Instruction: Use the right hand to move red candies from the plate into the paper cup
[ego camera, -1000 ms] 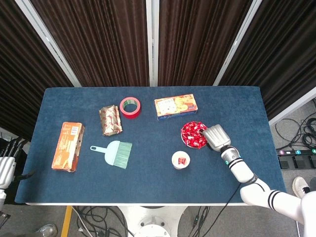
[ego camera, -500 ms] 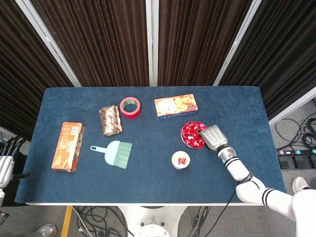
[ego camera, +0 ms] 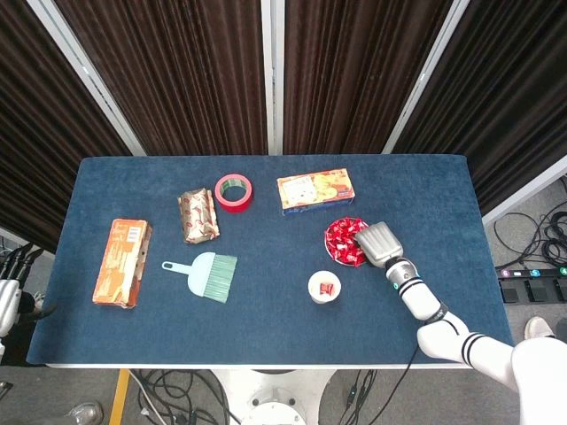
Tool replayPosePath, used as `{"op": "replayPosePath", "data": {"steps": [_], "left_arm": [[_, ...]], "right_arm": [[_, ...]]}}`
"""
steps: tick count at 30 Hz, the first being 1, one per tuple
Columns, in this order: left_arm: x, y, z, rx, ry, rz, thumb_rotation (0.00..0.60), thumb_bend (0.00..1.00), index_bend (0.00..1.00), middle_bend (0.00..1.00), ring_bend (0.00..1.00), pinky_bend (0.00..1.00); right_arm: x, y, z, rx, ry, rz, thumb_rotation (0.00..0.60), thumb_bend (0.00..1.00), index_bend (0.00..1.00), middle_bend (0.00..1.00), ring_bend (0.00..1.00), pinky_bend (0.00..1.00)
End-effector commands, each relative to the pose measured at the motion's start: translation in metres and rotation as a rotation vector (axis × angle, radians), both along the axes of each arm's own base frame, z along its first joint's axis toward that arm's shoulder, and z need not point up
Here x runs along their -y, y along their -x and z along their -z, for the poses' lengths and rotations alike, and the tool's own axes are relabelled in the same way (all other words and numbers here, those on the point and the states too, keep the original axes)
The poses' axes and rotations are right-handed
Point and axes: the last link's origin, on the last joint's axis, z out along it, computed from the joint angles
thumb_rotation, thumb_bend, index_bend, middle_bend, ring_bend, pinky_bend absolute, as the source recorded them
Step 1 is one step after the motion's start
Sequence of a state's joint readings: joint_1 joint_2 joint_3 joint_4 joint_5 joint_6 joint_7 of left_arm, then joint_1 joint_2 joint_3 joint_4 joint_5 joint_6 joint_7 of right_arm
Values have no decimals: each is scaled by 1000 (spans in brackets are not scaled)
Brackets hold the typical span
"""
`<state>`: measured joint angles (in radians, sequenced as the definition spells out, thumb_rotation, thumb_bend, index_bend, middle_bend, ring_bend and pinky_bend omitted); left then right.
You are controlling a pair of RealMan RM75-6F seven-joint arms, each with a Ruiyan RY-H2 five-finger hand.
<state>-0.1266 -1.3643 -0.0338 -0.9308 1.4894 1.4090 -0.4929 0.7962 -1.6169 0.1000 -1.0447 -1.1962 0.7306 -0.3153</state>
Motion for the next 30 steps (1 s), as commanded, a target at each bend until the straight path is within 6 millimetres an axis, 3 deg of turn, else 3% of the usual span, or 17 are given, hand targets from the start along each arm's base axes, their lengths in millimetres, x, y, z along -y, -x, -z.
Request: {"op": "replayPosePath", "data": {"steps": [1,8,17,23,30], "left_arm": [[0,1,0,1,2,-1,599,92,144,136,54,191],[1,1,0,7,2,1,600,92,144,137,55,191],[0,-3,0,14,1,16,600,92,144,136,54,192],[1,-6,1,4,4,20,600,92,144,136,54,191],[2,-11,1,-5,5,27,600,92,144,137,54,191]], "right_arm": [[1,-2,1,7,0,-2,600,305,547,1000,1000,908],[3,-3,0,17,9,-8,600,310,586,1000,1000,908],[2,-31,-38,97,89,-92,600,310,587,1000,1000,908],[-20,-57,-52,144,62,-153,600,307,587,1000,1000,908],[-55,-78,-38,161,-51,-213,600,296,587,1000,1000,908]]}}
